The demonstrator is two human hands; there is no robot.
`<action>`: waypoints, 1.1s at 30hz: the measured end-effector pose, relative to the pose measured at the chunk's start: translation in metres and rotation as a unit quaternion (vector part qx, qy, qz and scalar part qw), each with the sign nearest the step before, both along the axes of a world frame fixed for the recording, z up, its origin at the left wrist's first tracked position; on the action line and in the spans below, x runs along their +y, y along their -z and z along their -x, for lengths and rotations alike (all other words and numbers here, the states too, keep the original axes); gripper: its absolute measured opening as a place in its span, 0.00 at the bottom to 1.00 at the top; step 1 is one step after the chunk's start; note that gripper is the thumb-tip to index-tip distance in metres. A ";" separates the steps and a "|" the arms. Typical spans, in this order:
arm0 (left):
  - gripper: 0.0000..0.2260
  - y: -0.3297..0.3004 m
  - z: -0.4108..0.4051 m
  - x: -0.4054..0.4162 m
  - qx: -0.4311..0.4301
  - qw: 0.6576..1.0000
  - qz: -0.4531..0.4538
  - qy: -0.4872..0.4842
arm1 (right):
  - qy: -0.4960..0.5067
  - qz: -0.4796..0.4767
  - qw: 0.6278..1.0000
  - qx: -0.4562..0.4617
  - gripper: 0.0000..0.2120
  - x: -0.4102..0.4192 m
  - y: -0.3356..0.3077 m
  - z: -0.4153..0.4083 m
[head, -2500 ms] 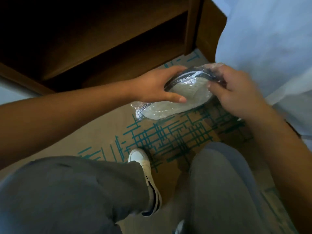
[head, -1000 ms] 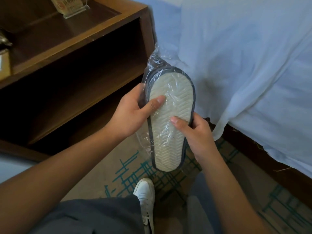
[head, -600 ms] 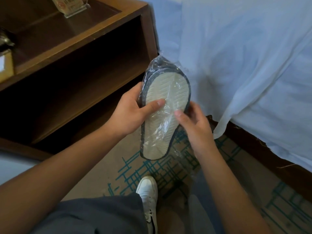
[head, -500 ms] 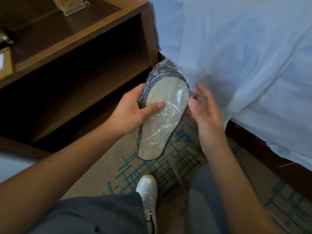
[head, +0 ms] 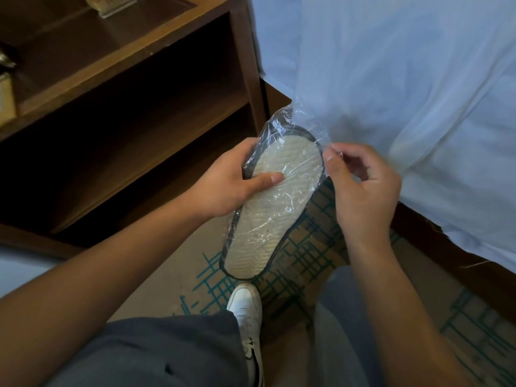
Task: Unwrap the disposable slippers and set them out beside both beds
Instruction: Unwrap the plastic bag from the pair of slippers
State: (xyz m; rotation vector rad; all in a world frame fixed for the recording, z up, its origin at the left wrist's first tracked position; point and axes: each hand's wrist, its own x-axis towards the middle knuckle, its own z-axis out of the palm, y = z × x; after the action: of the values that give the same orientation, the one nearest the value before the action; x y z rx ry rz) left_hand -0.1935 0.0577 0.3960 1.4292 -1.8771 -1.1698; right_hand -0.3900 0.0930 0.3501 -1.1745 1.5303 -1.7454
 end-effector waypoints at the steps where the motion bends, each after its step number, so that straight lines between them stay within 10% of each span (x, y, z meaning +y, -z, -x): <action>1: 0.23 0.001 0.000 -0.001 0.007 1.000 -0.004 0.001 | -0.009 0.000 1.000 -0.012 0.05 0.000 -0.002 0.001; 8: 0.21 0.001 -0.011 -0.006 0.139 0.981 0.013 -0.132 | -0.169 -0.129 0.961 -0.179 0.19 -0.010 0.020 0.004; 12: 0.20 -0.003 -0.019 -0.009 0.211 0.956 0.020 -0.205 | -0.276 -0.162 0.941 -0.107 0.28 -0.002 0.035 -0.001; 23: 0.20 0.005 -0.021 -0.018 0.344 0.895 -0.065 -0.275 | -0.318 -0.179 0.927 -0.083 0.13 0.014 0.027 -0.027; 29: 0.48 0.012 -0.031 -0.016 0.053 0.957 0.035 -0.284 | -0.296 -0.187 0.932 -0.096 0.10 0.007 0.028 -0.012; 33: 0.46 -0.010 -0.034 -0.012 -0.301 0.893 0.300 -0.146 | -0.346 -0.203 0.912 -0.083 0.09 0.004 0.027 -0.002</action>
State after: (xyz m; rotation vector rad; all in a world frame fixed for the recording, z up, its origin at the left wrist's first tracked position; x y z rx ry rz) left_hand -0.1598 0.0458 0.4065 1.7097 -2.0393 0.0488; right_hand -0.3881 0.0972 0.3230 -1.1241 1.1012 -0.9688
